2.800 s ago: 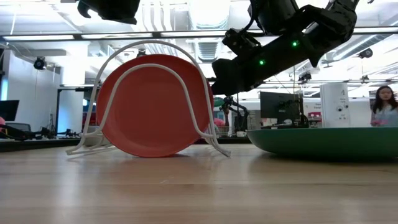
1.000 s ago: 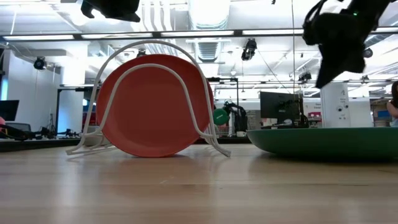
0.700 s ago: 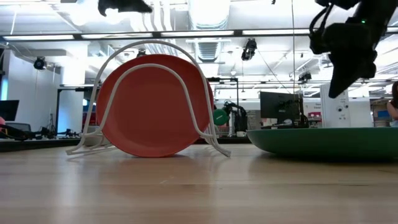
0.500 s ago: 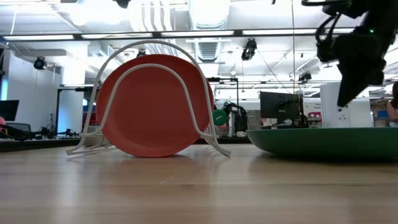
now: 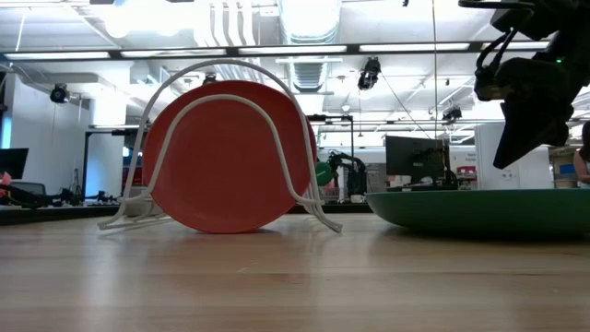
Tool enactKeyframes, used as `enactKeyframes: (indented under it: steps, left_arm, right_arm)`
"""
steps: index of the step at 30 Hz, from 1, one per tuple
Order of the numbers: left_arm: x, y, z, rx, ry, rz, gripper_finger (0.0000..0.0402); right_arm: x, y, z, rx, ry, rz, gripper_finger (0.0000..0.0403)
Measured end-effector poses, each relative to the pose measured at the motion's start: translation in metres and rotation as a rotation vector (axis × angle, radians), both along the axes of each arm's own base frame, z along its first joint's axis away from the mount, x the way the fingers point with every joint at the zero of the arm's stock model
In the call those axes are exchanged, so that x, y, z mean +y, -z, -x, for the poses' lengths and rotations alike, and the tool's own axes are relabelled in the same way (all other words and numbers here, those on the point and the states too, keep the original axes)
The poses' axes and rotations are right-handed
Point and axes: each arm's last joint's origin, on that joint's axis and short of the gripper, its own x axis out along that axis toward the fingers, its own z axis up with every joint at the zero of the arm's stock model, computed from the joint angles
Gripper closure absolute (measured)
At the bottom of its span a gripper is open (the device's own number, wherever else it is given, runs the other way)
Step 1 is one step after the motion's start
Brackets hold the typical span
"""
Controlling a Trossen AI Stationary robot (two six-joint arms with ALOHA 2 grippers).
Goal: Sort dishes
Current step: Put the orange/white plate into the dish rack
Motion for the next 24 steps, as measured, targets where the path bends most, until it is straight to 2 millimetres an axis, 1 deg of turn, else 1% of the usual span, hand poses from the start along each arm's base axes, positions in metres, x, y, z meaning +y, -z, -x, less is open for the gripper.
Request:
enactKeyframes:
  steps: [3, 7, 11, 16, 19, 24]
  left_arm:
    - [-0.018, 0.001, -0.016, 0.030, 0.012, -0.038, 0.0401]
    - [-0.041, 0.003, -0.029, 0.031, 0.062, -0.049, 0.0401]
    - [-0.062, 0.027, -0.040, 0.102, 0.097, -0.080, 0.0401]
    - [-0.087, 0.057, -0.048, 0.156, 0.031, -0.135, 0.0401]
    - [-0.101, 0.068, -0.052, 0.174, 0.024, -0.128, 0.0401]
    - [-0.116, 0.078, -0.058, 0.185, 0.009, -0.073, 0.0401]
  right_arm:
    - [0.000, 0.000, 0.001, -0.003, -0.019, 0.011, 0.0403]
    - [0.000, 0.002, 0.003, -0.004, -0.035, 0.021, 0.0403]
    - [-0.001, 0.004, 0.005, 0.004, -0.044, 0.027, 0.0403]
    - [-0.001, 0.008, 0.007, 0.015, -0.045, 0.028, 0.0403]
    - [-0.001, 0.009, 0.007, 0.020, -0.057, 0.032, 0.0403]
    - [-0.001, 0.008, 0.008, 0.019, -0.076, 0.043, 0.0403]
